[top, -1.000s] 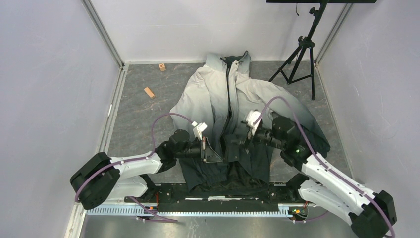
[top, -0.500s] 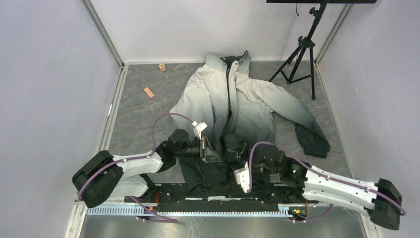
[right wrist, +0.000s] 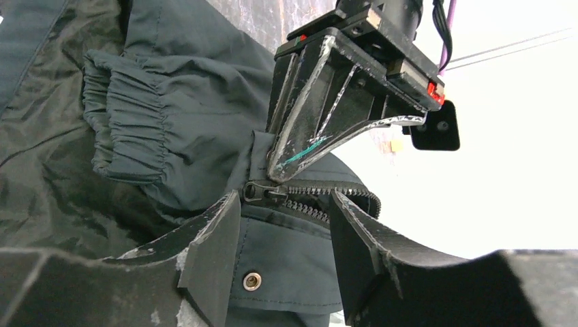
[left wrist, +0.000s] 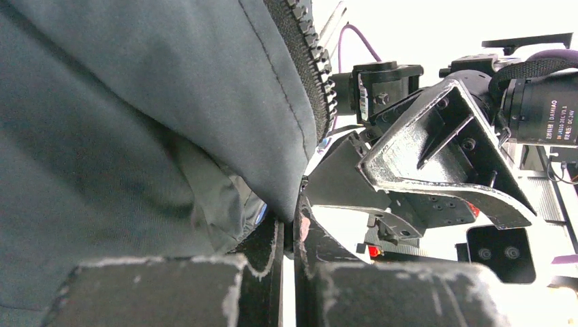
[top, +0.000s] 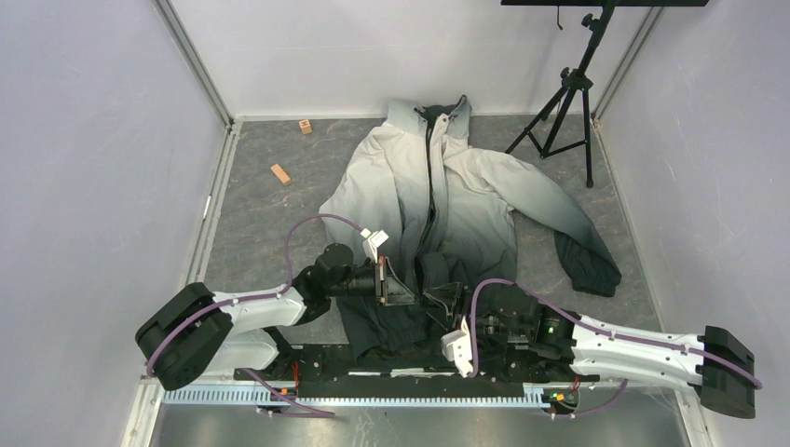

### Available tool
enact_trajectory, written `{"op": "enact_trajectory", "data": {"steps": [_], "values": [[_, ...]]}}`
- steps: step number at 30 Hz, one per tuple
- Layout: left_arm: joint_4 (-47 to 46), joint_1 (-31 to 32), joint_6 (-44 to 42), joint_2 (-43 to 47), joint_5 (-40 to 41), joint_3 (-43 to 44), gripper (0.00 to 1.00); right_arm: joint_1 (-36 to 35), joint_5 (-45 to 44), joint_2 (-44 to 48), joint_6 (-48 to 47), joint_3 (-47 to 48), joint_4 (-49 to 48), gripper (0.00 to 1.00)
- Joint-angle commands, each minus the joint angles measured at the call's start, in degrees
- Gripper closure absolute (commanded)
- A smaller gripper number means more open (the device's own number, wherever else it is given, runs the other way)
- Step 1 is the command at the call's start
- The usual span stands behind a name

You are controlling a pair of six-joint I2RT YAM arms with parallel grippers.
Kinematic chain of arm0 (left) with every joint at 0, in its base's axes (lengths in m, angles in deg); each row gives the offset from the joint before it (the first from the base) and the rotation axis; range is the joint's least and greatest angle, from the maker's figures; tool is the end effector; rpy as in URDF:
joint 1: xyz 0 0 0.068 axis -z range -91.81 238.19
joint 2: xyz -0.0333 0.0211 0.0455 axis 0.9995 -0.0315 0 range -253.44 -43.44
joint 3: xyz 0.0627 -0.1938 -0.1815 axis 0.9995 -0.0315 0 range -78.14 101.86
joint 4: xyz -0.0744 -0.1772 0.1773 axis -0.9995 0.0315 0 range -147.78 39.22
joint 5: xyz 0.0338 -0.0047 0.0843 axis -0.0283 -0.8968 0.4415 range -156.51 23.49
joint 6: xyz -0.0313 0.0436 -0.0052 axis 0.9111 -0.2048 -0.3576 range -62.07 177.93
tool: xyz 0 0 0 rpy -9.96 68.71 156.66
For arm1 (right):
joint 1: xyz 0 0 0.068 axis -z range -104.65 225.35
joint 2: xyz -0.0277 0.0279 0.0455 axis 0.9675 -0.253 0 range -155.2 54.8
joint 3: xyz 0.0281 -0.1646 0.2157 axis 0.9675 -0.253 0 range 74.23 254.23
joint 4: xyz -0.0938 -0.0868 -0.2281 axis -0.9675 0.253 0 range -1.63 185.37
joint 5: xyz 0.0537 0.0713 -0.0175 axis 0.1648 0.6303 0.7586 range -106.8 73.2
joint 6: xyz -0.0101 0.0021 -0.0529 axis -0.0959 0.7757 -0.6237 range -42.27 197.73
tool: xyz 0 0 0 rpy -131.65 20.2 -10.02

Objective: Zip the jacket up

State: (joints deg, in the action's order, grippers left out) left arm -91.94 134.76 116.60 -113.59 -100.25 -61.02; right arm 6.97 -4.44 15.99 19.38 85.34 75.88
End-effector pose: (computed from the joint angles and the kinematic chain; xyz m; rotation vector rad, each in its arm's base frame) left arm 0.1396 -0.1761 0.1686 0.2463 2.2747 -1.6820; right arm 0.0535 0.1554 0.1897 -1.7088 0.6871 0.3207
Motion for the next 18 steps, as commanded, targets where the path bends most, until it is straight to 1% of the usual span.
{"op": "enact_trajectory", "data": {"steps": [1, 18], "values": [[-3.36, -0.34, 1.73, 0.01, -1.38, -0.52, 0.98, -0.69, 0.03, -0.61, -0.10, -0.20, -4.13, 0.45], [-3.84, -0.34, 2.32, 0.97, -1.33, -1.12, 0.98, -2.37, -3.49, -4.75, 0.08, -1.73, -10.47, 0.46]]}}
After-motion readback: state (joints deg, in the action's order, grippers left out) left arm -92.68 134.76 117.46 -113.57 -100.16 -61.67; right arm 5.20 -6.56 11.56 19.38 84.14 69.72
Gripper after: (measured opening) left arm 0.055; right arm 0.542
